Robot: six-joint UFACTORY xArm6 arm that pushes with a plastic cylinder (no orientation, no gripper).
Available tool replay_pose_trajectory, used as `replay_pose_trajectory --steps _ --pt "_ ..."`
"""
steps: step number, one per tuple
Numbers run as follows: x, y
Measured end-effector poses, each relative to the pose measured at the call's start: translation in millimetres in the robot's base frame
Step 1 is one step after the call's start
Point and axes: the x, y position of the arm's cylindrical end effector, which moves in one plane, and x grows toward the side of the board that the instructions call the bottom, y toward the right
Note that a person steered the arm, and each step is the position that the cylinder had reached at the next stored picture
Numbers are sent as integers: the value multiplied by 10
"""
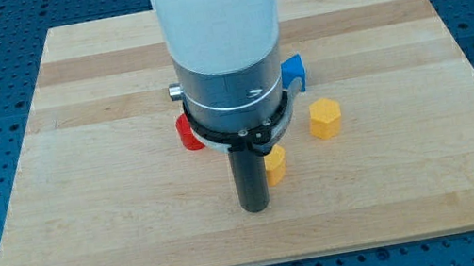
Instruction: Push the heart to the left side of the hexagon
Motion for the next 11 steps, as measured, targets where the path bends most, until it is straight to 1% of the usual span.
replay_pose_trajectory --steps 1,2,3,5,8,11 --pt "-225 18" --pt "-277 118" --pt "-162 262" --pt "-164 385" --pt "-492 468" --pt "-646 468"
